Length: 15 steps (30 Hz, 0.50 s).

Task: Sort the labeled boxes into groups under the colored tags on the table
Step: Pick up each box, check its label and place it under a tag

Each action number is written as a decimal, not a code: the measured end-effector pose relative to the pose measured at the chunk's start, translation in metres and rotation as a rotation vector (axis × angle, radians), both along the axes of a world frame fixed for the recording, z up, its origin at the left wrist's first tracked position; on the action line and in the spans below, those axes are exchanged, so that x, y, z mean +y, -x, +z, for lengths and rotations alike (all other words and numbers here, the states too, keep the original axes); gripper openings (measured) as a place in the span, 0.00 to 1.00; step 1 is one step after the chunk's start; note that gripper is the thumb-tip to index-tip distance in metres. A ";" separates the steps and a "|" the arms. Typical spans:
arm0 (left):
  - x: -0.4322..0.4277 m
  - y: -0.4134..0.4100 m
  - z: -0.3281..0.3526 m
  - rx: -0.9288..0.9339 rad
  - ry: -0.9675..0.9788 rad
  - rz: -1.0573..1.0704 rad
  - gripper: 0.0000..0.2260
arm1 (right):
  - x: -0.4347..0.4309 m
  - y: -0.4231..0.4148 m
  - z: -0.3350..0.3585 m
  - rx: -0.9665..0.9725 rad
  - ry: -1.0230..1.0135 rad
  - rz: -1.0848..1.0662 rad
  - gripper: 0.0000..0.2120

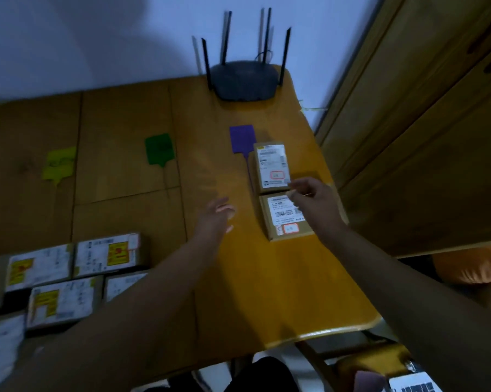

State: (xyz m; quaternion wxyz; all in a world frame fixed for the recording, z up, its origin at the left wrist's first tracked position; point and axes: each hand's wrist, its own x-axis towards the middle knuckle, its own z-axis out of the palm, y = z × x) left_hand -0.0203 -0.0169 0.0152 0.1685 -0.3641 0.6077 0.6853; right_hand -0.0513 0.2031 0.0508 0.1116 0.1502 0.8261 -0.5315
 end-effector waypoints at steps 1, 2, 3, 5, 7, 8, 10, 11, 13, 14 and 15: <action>-0.015 -0.007 0.007 0.016 0.012 0.004 0.15 | -0.023 -0.003 0.002 -0.023 0.051 0.088 0.08; -0.031 -0.016 0.013 0.035 0.039 0.001 0.13 | -0.047 -0.008 0.003 -0.053 0.079 0.174 0.08; -0.048 -0.026 0.018 0.056 0.057 -0.004 0.13 | -0.071 -0.013 0.003 -0.092 0.091 0.251 0.08; -0.084 -0.049 0.028 0.081 0.081 0.010 0.13 | -0.118 -0.028 -0.002 -0.161 0.113 0.368 0.09; -0.124 -0.071 0.034 0.093 0.136 0.036 0.13 | -0.162 -0.042 -0.010 -0.196 0.111 0.463 0.10; -0.145 -0.082 0.036 0.095 0.167 0.043 0.13 | -0.182 -0.049 -0.013 -0.211 0.099 0.510 0.11; -0.187 -0.101 0.036 0.086 0.223 0.039 0.14 | -0.220 -0.060 -0.019 -0.242 0.071 0.567 0.13; -0.206 -0.109 0.035 0.077 0.243 0.041 0.14 | -0.238 -0.065 -0.022 -0.257 0.052 0.582 0.14; -0.243 -0.120 0.033 0.073 0.271 0.045 0.14 | -0.271 -0.074 -0.029 -0.255 -0.024 0.598 0.18; -0.259 -0.124 0.031 0.082 0.300 0.035 0.14 | -0.284 -0.077 -0.033 -0.236 -0.076 0.601 0.21; -0.274 -0.126 0.028 0.100 0.343 0.011 0.14 | -0.295 -0.080 -0.037 -0.202 -0.123 0.592 0.23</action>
